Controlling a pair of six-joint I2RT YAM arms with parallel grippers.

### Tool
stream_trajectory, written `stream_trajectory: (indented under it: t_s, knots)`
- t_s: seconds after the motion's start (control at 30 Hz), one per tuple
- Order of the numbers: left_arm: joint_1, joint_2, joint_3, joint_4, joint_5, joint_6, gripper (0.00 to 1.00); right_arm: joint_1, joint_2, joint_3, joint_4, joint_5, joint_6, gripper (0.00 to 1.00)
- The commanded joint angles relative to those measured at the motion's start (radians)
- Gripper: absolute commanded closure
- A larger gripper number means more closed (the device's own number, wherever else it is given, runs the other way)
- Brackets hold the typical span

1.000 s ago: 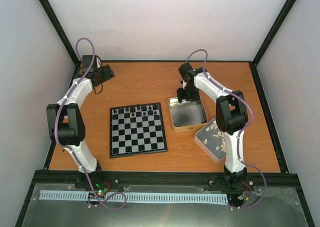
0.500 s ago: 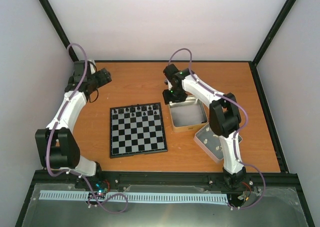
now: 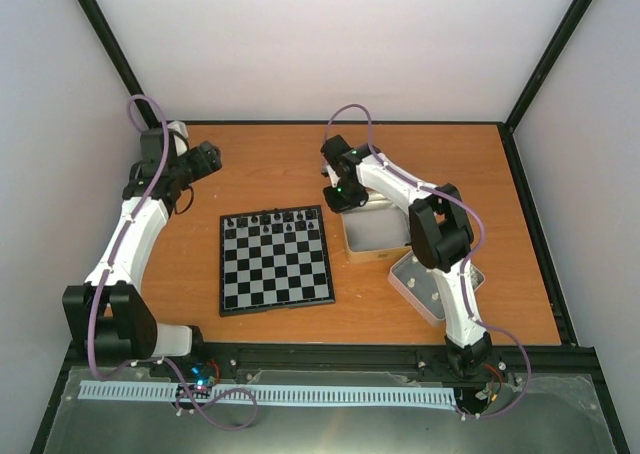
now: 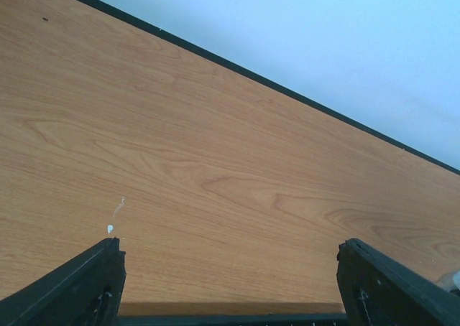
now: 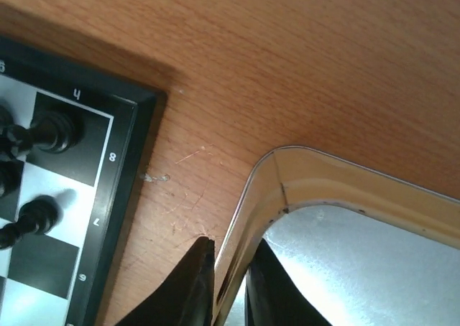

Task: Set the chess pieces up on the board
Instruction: Adjust the storage box at the center of the board.

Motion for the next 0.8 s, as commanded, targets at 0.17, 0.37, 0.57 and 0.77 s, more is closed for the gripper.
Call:
stream_trajectory:
  t_s: [0.17,0.37,0.57,0.77]
  knots:
    - [0.007,-0.025,0.006,0.025,0.041,0.017,0.18,0.008,-0.001,-0.001,0.043,0.052,-0.232,0.97]
    - [0.007,-0.02,0.005,0.035,0.061,0.008,0.18,0.011,-0.109,-0.128,0.077,0.027,-0.374,0.95]
    - [0.007,-0.018,0.001,0.04,0.075,0.002,0.18,0.022,-0.267,-0.385,0.153,-0.002,-0.561,0.94]
    - [0.007,-0.033,-0.007,0.042,0.08,-0.002,0.18,0.034,-0.395,-0.565,0.21,-0.007,-0.787,0.91]
